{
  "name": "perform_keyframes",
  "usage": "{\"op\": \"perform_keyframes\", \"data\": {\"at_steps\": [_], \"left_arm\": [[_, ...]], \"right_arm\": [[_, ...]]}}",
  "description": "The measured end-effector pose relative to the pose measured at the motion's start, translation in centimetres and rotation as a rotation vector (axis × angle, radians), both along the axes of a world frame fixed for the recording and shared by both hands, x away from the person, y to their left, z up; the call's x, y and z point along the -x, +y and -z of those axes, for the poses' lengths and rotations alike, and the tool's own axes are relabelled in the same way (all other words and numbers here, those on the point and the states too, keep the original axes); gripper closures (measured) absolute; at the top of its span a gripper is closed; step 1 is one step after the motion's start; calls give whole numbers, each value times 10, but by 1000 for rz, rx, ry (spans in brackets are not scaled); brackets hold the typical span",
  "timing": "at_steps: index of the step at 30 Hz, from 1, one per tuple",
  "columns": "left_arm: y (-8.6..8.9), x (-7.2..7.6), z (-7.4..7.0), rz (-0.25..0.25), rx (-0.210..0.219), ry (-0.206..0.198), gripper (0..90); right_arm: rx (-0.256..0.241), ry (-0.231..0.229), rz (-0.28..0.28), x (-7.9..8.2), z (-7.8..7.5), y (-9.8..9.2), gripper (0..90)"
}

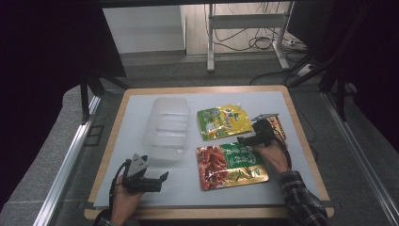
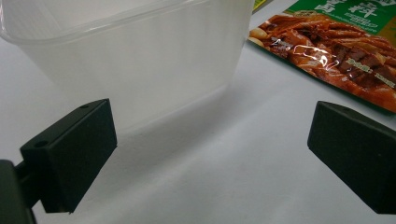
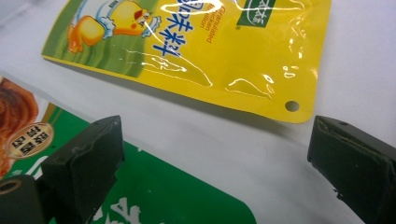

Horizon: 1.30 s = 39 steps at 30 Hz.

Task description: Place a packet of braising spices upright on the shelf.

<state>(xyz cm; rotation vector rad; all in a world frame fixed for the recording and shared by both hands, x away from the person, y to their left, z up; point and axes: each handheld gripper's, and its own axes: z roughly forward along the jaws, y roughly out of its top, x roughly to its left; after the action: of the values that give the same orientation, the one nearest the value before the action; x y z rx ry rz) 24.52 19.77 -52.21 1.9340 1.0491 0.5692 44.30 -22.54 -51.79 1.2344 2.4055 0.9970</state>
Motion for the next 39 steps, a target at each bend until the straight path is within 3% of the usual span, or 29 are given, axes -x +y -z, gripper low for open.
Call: {"op": "perform_keyframes", "data": {"at_steps": [13, 21, 34, 39], "left_arm": [[0, 0, 0, 1, -2, -3, 8], [0, 0, 0, 0, -3, -3, 9], [-1, 0, 0, 2, -4, -2, 9], [-1, 0, 0, 2, -5, -1, 9]], "right_arm": [[15, 42, 8, -8, 3, 1, 50], [-23, 37, 23, -15, 4, 1, 51], [-209, 97, 83, -28, 4, -9, 93], [-243, 109, 95, -29, 2, -11, 160]]}}
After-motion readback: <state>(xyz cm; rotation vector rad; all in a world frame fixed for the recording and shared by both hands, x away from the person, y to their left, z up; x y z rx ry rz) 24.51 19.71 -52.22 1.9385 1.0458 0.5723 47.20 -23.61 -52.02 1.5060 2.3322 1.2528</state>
